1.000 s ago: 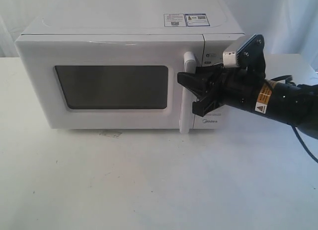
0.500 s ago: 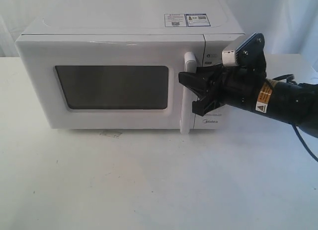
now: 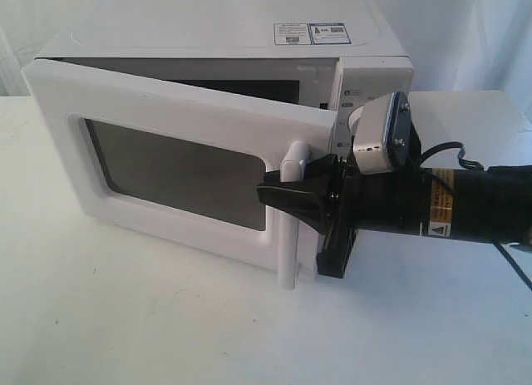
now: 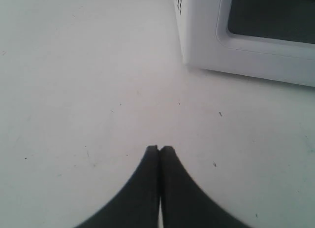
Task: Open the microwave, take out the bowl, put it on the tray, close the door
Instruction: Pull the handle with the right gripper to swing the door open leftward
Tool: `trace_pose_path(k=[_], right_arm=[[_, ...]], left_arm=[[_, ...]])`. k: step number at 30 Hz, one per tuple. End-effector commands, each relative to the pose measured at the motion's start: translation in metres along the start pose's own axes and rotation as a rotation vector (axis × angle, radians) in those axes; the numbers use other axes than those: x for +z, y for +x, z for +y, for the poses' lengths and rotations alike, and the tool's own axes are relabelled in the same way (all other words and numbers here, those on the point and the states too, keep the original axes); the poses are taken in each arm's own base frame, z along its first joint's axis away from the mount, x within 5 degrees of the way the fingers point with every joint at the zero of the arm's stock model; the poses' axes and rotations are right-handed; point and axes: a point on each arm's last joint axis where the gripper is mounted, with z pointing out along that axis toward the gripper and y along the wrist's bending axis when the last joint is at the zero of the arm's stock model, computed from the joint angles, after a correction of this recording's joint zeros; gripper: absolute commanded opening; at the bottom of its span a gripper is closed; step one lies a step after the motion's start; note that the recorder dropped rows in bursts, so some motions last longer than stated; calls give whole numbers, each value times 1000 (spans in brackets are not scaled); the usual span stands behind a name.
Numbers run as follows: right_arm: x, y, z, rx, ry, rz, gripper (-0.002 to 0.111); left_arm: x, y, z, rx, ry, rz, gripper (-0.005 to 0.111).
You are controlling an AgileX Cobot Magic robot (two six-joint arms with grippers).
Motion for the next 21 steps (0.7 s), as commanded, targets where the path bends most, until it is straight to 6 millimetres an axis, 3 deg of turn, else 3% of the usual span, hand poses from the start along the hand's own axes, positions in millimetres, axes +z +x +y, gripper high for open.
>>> trace_pose_path(k=[1,9,15,20,21], right_arm=[[7,-17,16,-33,-147,-102,0],[5,-15,22,1,-205,-55,0],[-7,-31,38,-17,-277,-7,2],[-27,-51,61,31,-319,117,37],[-30,-53,63,46,-305,137,39]], left_arm=[[0,1,0,-16,1,1,0],[0,1,0,-16,1,1,0],[0,1,0,-16,1,1,0],[0,1,0,-16,1,1,0],[0,1,0,-16,1,1,0]])
